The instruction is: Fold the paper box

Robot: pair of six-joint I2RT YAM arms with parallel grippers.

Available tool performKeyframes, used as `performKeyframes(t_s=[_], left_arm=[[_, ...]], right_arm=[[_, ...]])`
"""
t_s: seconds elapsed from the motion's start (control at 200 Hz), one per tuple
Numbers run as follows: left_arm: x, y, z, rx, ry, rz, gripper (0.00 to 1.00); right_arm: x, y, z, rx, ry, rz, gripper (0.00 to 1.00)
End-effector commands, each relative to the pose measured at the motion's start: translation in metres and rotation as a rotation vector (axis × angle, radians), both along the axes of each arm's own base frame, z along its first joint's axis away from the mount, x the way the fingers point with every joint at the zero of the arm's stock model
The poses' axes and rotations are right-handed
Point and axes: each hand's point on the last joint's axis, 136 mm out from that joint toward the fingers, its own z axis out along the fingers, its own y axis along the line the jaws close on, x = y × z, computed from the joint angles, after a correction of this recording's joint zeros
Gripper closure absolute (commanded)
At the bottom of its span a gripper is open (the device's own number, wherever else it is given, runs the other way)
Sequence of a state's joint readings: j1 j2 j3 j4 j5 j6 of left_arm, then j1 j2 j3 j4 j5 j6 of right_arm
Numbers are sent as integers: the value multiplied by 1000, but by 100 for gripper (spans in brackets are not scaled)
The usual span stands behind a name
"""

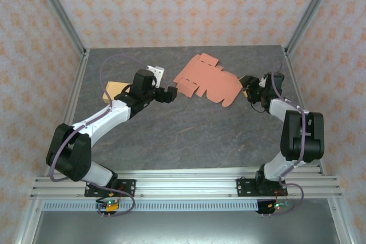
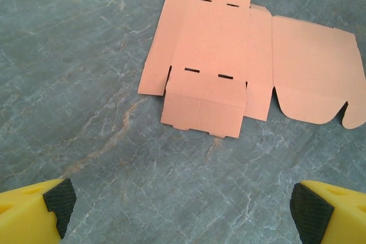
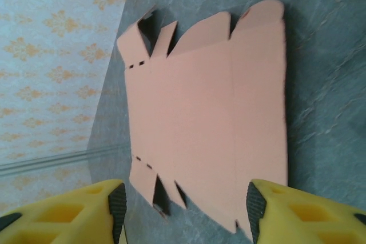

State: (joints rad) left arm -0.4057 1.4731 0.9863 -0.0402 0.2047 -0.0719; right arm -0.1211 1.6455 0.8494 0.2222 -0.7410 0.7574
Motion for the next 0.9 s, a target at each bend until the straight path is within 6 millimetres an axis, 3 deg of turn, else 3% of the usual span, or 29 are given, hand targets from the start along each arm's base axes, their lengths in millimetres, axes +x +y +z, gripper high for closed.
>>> performKeyframes(t_s=[0.0, 0.22, 0.415, 0.506, 0.551, 0.701, 0.896], left_arm=[[4, 5, -7, 30, -2, 23, 0], [-3, 17, -16, 50, 36, 79, 0], [-7, 24, -13, 69, 30, 91, 0], [-7, 25, -13, 76, 39, 99, 0], [-8, 25, -13, 73, 42, 97, 0], [-10, 22, -11, 69, 40, 77, 0], [-17, -3, 9, 61, -88, -114, 0]], right_arm=[[9, -1, -26, 5, 32, 45, 39], [33, 3, -47, 45, 25, 69, 40], [50, 25, -55, 64, 20, 143, 48], [57, 38, -58, 86, 14, 168, 54], [60, 46, -58, 94, 3, 182, 62], [65, 54, -33, 160, -70, 151, 100], [45, 51, 26, 273, -95, 15, 100]])
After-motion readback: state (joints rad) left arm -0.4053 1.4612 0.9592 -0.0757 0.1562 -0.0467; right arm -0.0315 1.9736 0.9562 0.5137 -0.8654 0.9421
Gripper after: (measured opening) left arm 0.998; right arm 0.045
